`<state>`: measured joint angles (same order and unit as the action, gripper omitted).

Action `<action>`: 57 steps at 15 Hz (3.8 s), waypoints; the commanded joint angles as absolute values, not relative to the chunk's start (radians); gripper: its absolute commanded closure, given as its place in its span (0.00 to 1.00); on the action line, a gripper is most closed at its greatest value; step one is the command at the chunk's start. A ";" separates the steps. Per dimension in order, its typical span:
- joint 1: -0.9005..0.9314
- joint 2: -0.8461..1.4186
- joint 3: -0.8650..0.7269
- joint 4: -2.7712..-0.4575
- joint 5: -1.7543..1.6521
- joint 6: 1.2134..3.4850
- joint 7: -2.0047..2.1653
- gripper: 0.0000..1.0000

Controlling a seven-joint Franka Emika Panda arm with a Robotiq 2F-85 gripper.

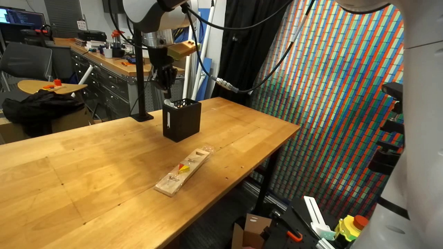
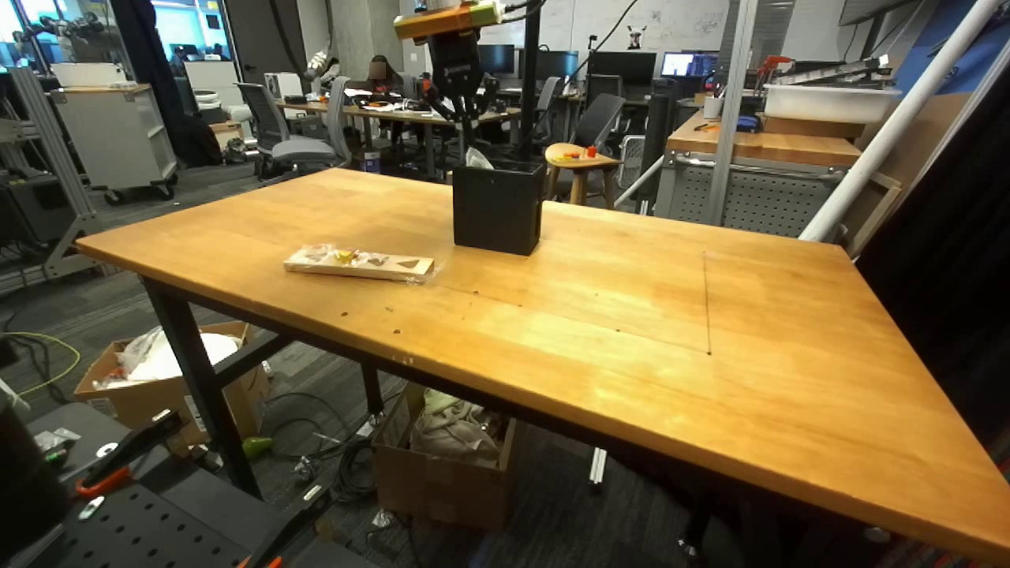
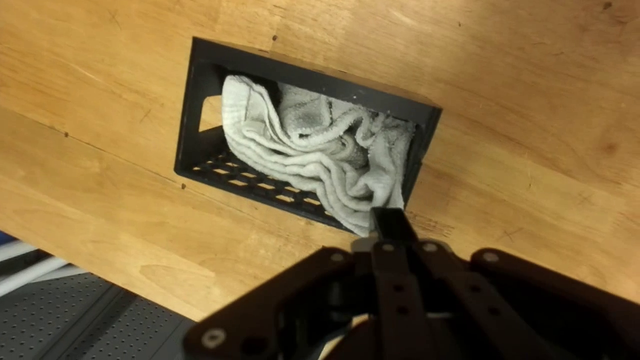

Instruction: Put the white cloth inside the black object

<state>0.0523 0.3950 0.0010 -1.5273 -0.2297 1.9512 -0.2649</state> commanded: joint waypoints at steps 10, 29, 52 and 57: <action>0.056 0.411 0.013 -1.506 -0.241 1.951 -0.256 1.00; -0.019 0.444 0.008 -1.492 -0.204 1.946 -0.291 1.00; 0.068 0.430 0.034 -1.481 -0.280 1.944 -0.300 1.00; 0.077 0.423 0.036 -1.481 -0.291 1.943 -0.304 1.00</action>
<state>0.0730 0.4301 0.0301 -1.4969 -0.2689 1.9516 -0.2907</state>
